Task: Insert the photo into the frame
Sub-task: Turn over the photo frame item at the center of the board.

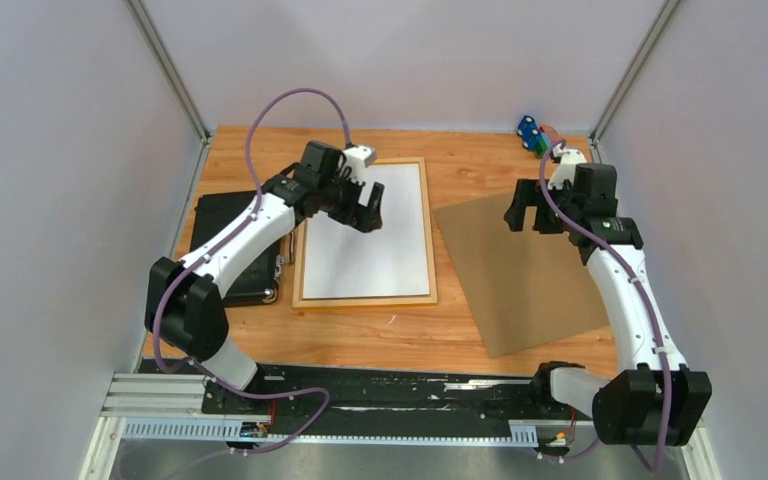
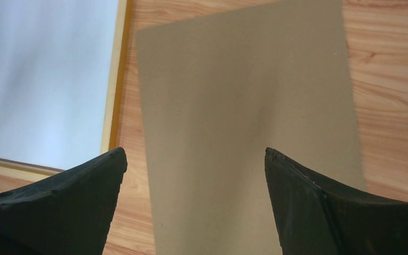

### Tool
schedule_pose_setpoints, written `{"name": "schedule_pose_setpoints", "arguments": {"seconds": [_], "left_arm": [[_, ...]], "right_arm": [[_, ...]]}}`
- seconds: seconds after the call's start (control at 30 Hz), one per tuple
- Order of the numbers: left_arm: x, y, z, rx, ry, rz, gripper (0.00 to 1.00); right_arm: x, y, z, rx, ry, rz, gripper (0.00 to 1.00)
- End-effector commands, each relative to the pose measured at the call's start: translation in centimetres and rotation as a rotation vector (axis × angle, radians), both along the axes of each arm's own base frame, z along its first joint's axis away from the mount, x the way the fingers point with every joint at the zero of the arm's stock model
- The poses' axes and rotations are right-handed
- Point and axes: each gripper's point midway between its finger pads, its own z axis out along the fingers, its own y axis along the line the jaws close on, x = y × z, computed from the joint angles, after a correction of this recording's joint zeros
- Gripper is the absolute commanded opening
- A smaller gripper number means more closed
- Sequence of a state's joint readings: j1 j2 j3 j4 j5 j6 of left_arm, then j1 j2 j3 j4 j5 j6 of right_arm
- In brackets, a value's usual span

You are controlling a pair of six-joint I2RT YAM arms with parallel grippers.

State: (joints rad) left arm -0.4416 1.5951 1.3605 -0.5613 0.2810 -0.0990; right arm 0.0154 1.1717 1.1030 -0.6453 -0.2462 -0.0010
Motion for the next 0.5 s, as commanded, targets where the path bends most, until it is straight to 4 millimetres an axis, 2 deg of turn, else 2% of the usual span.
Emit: {"name": "schedule_pose_setpoints", "arguments": {"seconds": [0.0, 0.13, 0.37, 0.47], "left_arm": [[-3.1, -4.5, 2.5, -0.048, -0.107, -0.168, 1.0], [-5.1, -7.2, 2.6, -0.065, -0.131, -0.258, 1.0], [-6.9, -10.7, 3.8, -0.09, -0.192, -0.346, 1.0], [-7.7, -12.8, 3.9, -0.07, -0.201, -0.387, 1.0]], "right_arm": [[0.1, -1.9, 1.7, 0.016, -0.103, -0.054, 1.0], [-0.5, -2.7, 2.3, -0.006, -0.143, -0.063, 1.0], [-1.3, -3.6, 2.4, -0.017, -0.174, -0.089, 1.0], [-1.4, -3.9, 2.0, -0.024, -0.176, -0.097, 1.0]]}}
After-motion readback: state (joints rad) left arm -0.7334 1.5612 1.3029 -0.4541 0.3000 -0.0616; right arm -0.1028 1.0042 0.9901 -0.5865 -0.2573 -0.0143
